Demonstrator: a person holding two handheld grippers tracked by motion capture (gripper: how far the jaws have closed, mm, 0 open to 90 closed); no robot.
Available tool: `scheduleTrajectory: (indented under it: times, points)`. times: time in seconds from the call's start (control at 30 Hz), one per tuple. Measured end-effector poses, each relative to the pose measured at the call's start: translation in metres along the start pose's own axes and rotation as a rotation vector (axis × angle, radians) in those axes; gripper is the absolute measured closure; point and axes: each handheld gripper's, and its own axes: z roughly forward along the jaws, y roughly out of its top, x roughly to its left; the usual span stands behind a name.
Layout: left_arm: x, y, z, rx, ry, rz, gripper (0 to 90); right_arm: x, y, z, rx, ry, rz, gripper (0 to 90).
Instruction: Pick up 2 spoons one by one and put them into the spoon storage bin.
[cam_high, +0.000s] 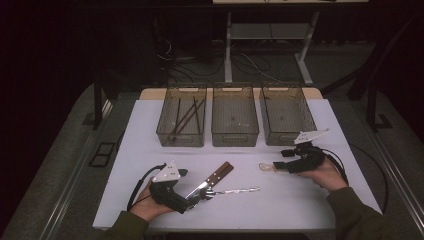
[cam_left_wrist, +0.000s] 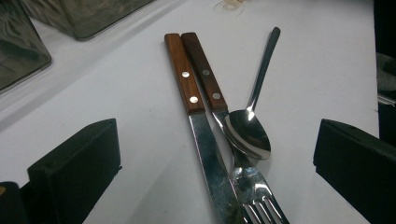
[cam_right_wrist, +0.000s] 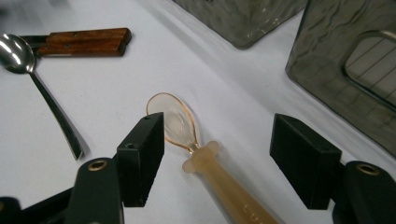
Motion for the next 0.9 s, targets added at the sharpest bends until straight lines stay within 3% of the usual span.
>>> scheduleTrajectory:
  times: [0.9]
  points:
    - [0.002,-0.001,0.001,0.007,-0.013,-0.001,0.0,0.005,-0.001,0.014,0.066,0.016,-0.049,51.9]
